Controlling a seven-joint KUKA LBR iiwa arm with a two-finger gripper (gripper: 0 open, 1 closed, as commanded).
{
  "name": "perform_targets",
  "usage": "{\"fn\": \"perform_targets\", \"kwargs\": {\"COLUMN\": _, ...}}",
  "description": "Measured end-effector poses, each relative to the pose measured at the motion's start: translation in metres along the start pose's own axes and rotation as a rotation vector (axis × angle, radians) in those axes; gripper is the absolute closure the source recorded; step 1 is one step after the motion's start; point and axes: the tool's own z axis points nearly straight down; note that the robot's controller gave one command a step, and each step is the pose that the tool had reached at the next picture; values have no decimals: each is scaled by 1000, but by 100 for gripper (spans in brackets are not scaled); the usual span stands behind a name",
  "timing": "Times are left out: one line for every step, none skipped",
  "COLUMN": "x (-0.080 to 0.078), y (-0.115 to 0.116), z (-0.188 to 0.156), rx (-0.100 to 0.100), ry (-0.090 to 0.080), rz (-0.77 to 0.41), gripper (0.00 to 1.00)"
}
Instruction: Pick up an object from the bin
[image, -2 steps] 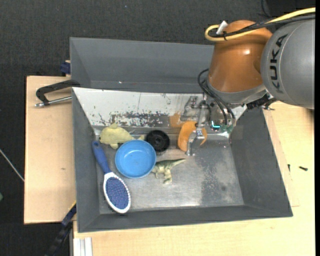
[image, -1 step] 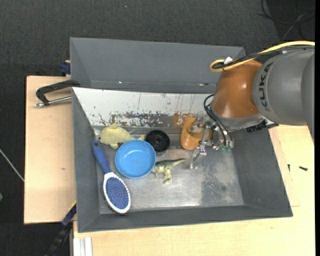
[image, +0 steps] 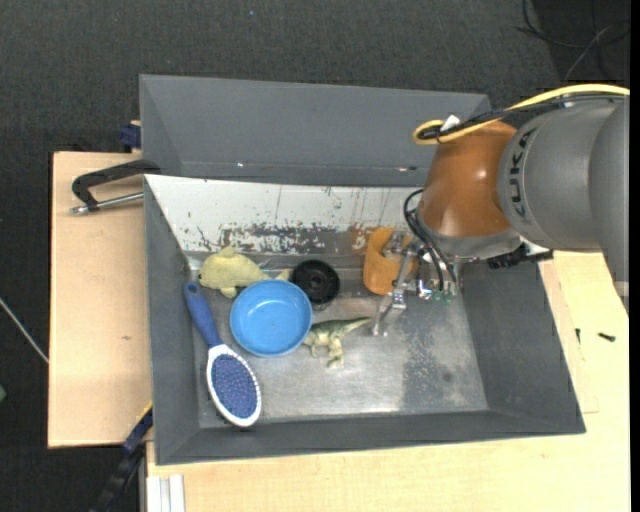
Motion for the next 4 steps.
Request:
{"fn": "perform_targets", "kwargs": {"x": -2, "y": 1, "z": -2, "rx": 2, "ry": 7, "rz": -1, "gripper": 0}}
{"fn": "perform_targets", "kwargs": {"x": -3, "y": 2, "z": -4, "rx": 2, "ry": 10, "rz": -1, "gripper": 0}}
{"fn": "perform_targets", "kwargs": {"x": -3, "y": -4, "z": -1, "rx": -4, "ry": 1, "rz": 29, "gripper": 0}}
{"fn": "perform_targets", "kwargs": {"x": -7, "y": -6, "z": -4, "rx": -2, "ry": -19, "rz": 32, "gripper": 100}}
